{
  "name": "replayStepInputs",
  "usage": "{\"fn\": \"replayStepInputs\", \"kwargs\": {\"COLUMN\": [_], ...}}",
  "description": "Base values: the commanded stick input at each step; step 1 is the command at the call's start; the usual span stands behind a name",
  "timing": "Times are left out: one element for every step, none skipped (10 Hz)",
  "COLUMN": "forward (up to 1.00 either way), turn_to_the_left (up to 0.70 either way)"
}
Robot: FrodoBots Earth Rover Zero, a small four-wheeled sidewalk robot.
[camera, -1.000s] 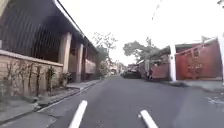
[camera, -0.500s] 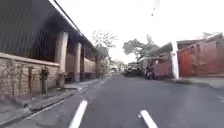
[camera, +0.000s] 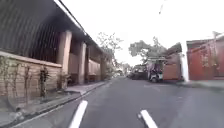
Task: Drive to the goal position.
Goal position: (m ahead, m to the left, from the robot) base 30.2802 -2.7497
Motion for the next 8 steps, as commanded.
{"fn": "replayStepInputs", "kwargs": {"forward": [0.00, 0.00, 0.00, 0.00, 0.00, 0.00, 0.00, 0.00], "turn_to_the_left": [0.00, 0.00, 0.00, 0.00, 0.00, 0.00, 0.00, -0.05]}}
